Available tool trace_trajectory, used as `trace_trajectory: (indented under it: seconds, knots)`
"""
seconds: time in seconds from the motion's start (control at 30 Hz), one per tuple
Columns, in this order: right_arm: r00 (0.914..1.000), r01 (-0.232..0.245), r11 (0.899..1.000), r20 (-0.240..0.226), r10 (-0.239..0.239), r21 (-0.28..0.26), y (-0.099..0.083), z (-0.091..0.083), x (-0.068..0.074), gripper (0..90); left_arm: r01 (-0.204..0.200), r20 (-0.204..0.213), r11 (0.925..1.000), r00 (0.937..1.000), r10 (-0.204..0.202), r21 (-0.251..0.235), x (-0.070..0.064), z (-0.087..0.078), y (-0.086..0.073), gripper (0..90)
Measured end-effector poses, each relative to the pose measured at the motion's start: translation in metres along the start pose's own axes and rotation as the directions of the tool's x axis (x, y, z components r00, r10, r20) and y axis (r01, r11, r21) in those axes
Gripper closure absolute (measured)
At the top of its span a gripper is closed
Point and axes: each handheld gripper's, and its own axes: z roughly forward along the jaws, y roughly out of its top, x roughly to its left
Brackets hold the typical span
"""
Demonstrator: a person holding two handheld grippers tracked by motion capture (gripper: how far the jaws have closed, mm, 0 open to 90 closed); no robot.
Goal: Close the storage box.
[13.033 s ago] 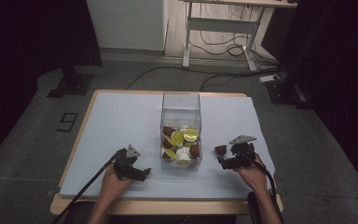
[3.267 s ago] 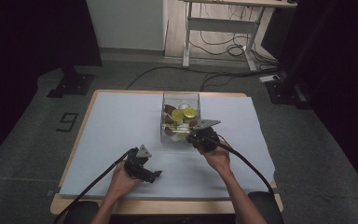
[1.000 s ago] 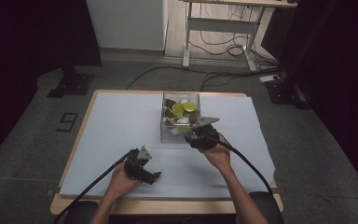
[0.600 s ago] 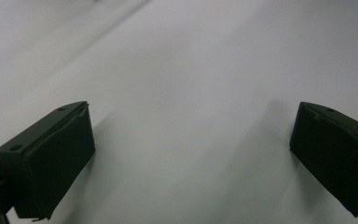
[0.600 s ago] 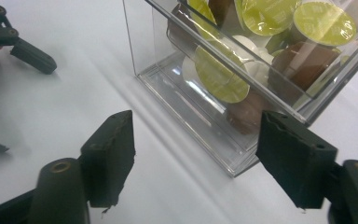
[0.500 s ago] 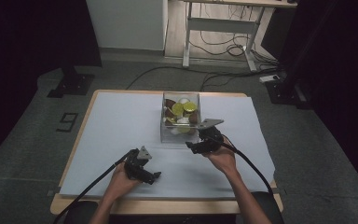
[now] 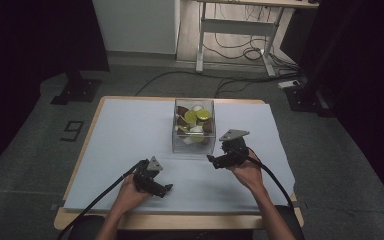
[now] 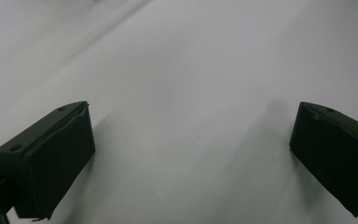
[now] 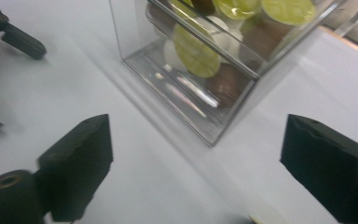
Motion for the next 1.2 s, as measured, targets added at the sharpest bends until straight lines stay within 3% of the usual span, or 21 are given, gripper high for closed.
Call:
trace_trajectory:
  seconds: [0.17, 0.37, 0.77, 1.2]
  knots:
    - [0.9989, 0.018, 1.0, 0.044, -0.018, 0.005, -0.006, -0.008, -0.002, 4.8, 0.0, 0.0, 1.0, 1.0, 0.0, 0.0, 0.0, 0.0, 0.0, 0.0]
    - [0.9982, -0.004, 1.0, 0.06, 0.004, -0.004, -0.014, -0.017, -0.008, 3.2, 0.0, 0.0, 1.0, 1.0, 0.0, -0.001, 0.0, 0.0, 0.0, 0.0]
    - [0.994, -0.069, 0.998, 0.085, 0.069, -0.007, -0.04, -0.032, -0.021, 2.5, 0.003, 0.0, 1.0, 1.0, -0.003, -0.003, 0.0, 0.0, 0.0, 0.0]
    - [0.9836, -0.136, 0.991, 0.12, 0.135, 0.004, -0.072, -0.034, -0.035, 2.2, 0.001, 0.0, 1.0, 1.0, -0.001, -0.002, 0.0, 0.0, 0.0, 0.0]
